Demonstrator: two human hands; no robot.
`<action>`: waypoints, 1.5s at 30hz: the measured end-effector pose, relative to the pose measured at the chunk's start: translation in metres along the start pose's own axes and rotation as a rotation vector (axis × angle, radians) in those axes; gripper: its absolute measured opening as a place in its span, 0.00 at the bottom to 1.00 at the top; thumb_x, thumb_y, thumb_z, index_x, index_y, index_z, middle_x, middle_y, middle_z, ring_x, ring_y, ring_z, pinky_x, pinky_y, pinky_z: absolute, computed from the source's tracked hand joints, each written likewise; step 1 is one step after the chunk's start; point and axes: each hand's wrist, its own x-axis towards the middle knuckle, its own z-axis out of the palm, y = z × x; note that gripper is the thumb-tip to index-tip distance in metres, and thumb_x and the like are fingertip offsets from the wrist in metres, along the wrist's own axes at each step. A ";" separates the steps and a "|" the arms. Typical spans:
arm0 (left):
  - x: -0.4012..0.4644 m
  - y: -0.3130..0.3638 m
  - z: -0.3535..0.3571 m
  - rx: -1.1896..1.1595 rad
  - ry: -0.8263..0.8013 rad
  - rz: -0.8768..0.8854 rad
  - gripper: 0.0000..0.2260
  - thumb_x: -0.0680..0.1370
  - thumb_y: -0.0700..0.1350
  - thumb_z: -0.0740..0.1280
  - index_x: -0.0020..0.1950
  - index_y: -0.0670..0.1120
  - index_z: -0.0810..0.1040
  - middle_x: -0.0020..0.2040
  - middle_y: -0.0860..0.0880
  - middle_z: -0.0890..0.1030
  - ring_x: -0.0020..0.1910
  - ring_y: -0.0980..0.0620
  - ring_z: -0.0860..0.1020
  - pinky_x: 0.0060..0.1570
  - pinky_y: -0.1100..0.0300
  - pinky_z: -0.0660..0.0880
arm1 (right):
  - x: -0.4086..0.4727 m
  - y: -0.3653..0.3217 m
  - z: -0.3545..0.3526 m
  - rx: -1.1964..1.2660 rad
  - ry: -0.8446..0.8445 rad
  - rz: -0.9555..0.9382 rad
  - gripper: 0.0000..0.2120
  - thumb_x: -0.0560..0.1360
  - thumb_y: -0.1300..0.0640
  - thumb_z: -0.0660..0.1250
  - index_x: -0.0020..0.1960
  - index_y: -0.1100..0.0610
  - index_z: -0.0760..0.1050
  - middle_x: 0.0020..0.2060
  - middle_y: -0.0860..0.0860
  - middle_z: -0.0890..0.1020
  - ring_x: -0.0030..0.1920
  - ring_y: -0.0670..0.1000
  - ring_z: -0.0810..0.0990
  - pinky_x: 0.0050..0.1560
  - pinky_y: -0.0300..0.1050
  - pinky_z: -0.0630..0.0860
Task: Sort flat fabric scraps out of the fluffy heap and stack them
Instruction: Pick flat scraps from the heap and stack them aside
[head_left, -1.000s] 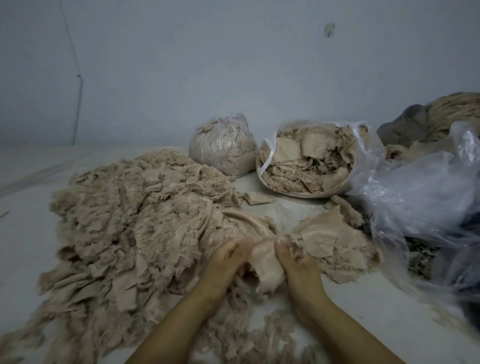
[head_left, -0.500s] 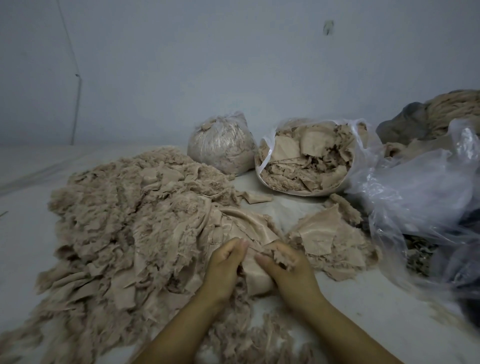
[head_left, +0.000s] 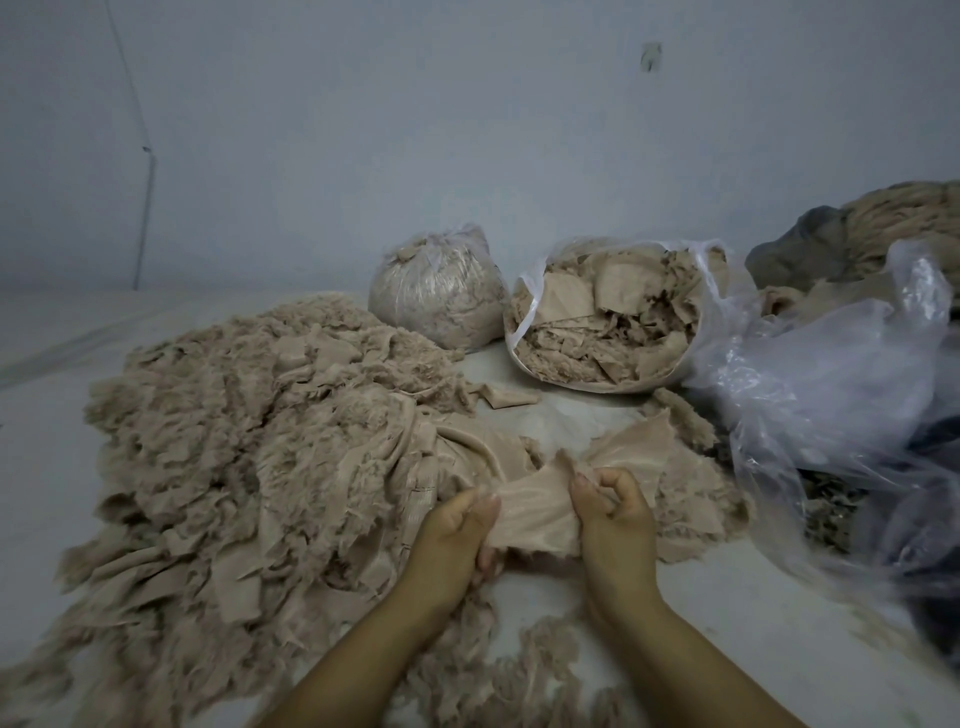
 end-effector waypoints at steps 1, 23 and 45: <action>-0.001 -0.001 0.000 0.012 0.010 0.004 0.11 0.81 0.46 0.58 0.44 0.42 0.75 0.22 0.50 0.69 0.20 0.57 0.65 0.21 0.67 0.63 | 0.001 0.001 0.000 -0.019 0.002 0.007 0.12 0.78 0.61 0.65 0.36 0.53 0.71 0.27 0.49 0.74 0.30 0.49 0.71 0.33 0.44 0.69; 0.005 0.001 -0.011 -0.007 0.260 -0.072 0.19 0.81 0.49 0.59 0.31 0.44 0.68 0.19 0.50 0.64 0.18 0.55 0.60 0.20 0.64 0.62 | 0.077 -0.056 -0.021 -0.548 0.018 -0.202 0.06 0.75 0.49 0.68 0.40 0.47 0.79 0.38 0.45 0.82 0.42 0.49 0.80 0.39 0.41 0.72; 0.009 -0.005 -0.028 1.387 -0.149 0.335 0.21 0.77 0.44 0.58 0.70 0.51 0.68 0.64 0.52 0.72 0.67 0.51 0.65 0.70 0.62 0.49 | 0.034 -0.001 0.023 -1.123 -0.525 -0.269 0.17 0.76 0.58 0.64 0.64 0.55 0.72 0.57 0.52 0.76 0.57 0.53 0.77 0.58 0.44 0.72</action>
